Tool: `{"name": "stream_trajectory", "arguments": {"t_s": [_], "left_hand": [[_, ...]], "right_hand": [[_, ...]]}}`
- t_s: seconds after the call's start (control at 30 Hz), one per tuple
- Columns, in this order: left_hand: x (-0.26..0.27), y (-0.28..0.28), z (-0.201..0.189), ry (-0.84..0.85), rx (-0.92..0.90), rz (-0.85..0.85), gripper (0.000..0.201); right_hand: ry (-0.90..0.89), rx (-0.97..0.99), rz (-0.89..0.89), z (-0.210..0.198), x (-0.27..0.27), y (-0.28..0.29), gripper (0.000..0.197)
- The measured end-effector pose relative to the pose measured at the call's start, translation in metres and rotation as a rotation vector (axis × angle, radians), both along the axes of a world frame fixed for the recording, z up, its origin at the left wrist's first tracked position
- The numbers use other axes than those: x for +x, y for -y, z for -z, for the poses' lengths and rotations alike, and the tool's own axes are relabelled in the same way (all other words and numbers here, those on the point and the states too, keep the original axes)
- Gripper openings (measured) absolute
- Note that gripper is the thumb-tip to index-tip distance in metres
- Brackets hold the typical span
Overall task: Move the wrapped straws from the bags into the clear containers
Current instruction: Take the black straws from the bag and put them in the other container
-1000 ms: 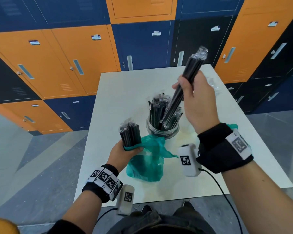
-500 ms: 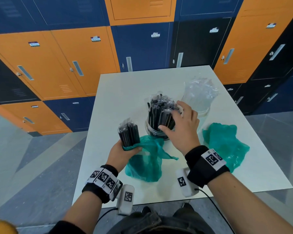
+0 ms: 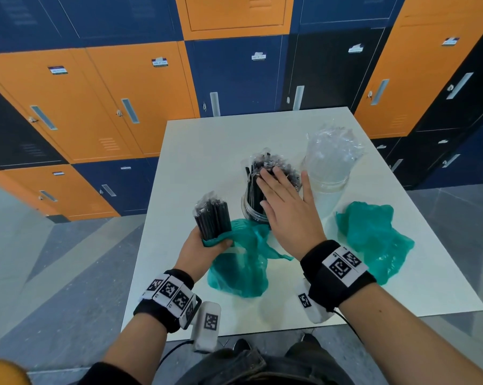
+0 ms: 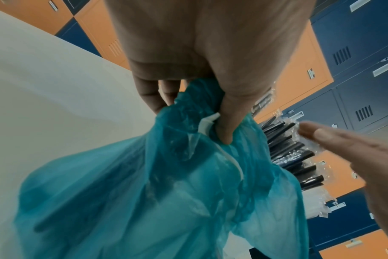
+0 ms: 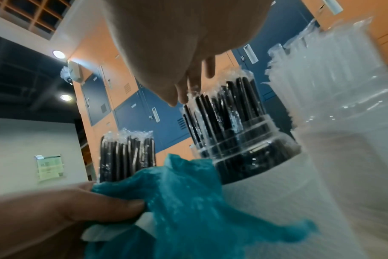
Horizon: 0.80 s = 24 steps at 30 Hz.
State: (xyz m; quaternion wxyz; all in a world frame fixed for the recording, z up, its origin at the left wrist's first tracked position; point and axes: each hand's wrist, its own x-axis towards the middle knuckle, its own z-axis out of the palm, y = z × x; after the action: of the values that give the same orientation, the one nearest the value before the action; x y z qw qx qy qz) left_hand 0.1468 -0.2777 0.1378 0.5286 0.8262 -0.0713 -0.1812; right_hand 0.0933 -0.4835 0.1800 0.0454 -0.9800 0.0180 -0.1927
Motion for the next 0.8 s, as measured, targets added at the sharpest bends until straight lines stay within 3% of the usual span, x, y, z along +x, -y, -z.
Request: {"name": "stream_trajectory", "arguments": {"t_s": [0.13, 0.2, 0.3, 0.43, 0.5, 0.8], "left_hand": [[0.001, -0.001, -0.002, 0.027, -0.028, -0.003, 0.033], [0.001, -0.002, -0.003, 0.024, -0.025, -0.019, 0.030], [0.001, -0.005, -0.003, 0.020, -0.024, -0.035, 0.031], [-0.001, -0.006, -0.005, 0.011, -0.027, -0.039, 0.033], [-0.003, -0.005, -0.006, 0.000, -0.030, -0.038, 0.032], [-0.003, -0.006, -0.004, -0.011, -0.031, -0.014, 0.042]], "right_hand": [[0.212, 0.158, 0.007, -0.020, -0.002, -0.016, 0.030], [0.286, 0.274, -0.092, -0.026, -0.006, -0.028, 0.016], [0.014, 0.487, -0.189, -0.022, -0.010, -0.042, 0.010], [-0.328, 0.567, -0.054, -0.005, -0.002, -0.044, 0.037], [-0.345, 0.634, -0.066, 0.000, 0.002, -0.049, 0.044], [-0.319, 0.932, -0.024, 0.012, 0.009, -0.060, 0.021]]}}
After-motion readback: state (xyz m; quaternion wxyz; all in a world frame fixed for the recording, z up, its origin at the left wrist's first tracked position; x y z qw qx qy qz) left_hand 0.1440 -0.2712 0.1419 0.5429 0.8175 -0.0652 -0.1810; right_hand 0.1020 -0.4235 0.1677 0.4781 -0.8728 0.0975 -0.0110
